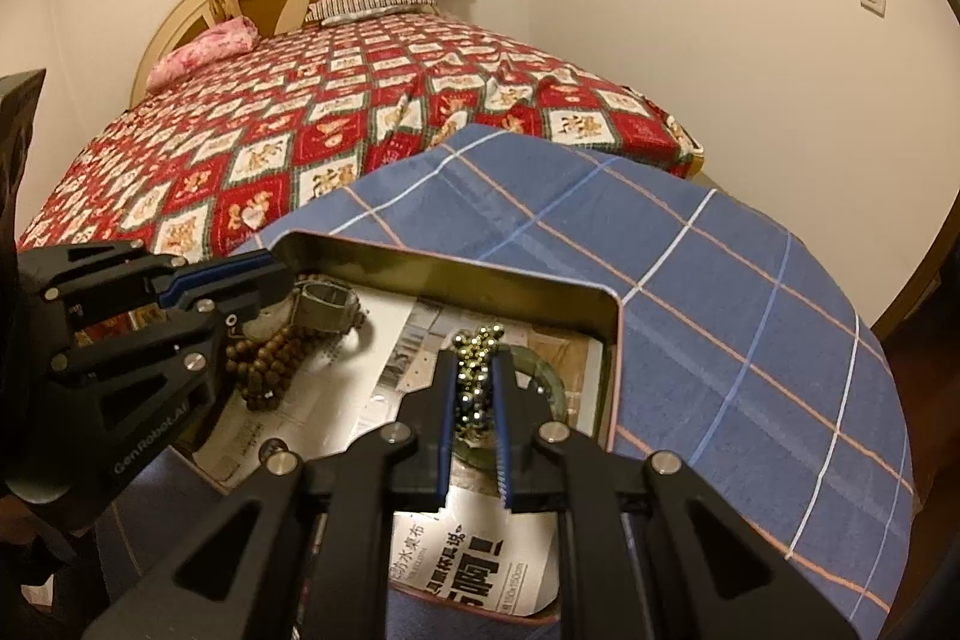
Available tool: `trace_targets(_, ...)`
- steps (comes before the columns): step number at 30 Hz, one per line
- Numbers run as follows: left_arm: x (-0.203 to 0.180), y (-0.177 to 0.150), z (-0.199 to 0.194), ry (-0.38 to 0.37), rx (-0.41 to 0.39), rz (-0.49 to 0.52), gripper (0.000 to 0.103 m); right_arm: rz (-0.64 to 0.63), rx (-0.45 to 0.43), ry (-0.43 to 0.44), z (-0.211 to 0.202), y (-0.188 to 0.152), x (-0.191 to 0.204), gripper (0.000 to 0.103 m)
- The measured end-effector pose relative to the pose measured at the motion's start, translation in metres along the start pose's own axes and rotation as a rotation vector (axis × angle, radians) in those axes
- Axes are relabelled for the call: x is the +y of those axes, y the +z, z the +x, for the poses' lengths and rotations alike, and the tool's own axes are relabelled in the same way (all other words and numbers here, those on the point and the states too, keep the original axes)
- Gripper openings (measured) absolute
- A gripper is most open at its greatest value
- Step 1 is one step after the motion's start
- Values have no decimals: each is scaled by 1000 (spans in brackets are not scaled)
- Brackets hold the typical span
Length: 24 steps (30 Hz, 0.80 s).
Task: Organize jewelry
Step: 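Lower the silver bracelet and green bead dish into the tin box and release, then withdraw both tools from the tin box toward the pink bangle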
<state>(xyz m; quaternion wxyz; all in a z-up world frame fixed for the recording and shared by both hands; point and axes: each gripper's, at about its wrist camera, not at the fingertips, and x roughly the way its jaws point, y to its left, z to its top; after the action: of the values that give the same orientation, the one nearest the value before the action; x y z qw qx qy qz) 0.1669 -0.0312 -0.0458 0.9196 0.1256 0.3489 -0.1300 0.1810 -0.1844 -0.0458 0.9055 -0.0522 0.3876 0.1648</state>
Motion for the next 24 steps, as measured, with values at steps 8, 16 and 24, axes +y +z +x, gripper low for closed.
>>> trace_targets(8,1,-5,-3,42,2,-1,39,15,5,-25,1,-8,-5,24)
trace_targets(16,5,-9,-21,62,-57,-24,78,62,-30,-36,-14,-14,-15,50)
trace_targets(24,7,-20,-34,87,-46,-38,78,74,-26,-53,-26,-26,-17,54)
